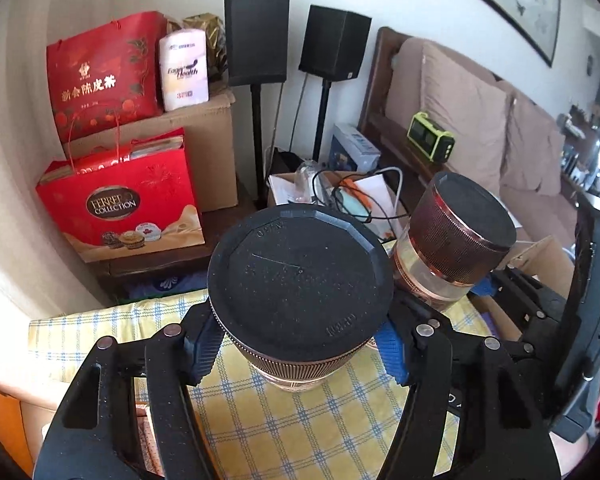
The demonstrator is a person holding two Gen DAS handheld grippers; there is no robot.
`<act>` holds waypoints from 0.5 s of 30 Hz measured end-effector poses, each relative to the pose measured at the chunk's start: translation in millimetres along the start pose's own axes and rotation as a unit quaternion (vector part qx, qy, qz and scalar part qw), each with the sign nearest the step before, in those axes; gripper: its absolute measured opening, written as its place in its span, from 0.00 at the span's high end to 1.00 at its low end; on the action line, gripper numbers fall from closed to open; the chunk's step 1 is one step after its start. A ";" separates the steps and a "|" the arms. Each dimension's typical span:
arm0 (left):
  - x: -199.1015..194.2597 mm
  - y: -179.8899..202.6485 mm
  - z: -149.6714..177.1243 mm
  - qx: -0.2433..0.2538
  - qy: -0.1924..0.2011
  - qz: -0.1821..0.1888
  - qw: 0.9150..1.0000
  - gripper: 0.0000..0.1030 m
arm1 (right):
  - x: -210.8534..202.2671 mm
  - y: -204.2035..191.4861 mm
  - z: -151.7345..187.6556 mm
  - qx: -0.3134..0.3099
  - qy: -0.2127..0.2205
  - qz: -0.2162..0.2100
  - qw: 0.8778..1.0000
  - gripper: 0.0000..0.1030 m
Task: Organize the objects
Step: 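Lift both jars and carry them over the orange box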
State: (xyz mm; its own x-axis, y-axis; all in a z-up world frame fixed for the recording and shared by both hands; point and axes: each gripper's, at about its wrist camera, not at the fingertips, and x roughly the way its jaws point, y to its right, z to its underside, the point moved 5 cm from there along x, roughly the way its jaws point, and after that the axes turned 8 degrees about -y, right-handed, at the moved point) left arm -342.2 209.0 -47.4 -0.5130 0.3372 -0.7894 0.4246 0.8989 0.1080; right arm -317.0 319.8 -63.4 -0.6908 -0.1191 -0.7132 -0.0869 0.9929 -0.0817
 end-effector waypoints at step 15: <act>-113.3 2.7 23.5 0.022 0.048 0.001 0.999 0.40 | -95.1 -35.3 9.3 -0.053 0.001 0.009 0.999 0.35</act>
State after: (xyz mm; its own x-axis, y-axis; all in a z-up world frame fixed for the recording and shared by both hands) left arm -265.3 166.6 28.1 -0.5806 0.3672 -0.7267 0.4582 0.8852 0.0812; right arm -241.5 296.1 0.9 -0.6942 -0.1019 -0.7125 -0.1496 0.9887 0.0043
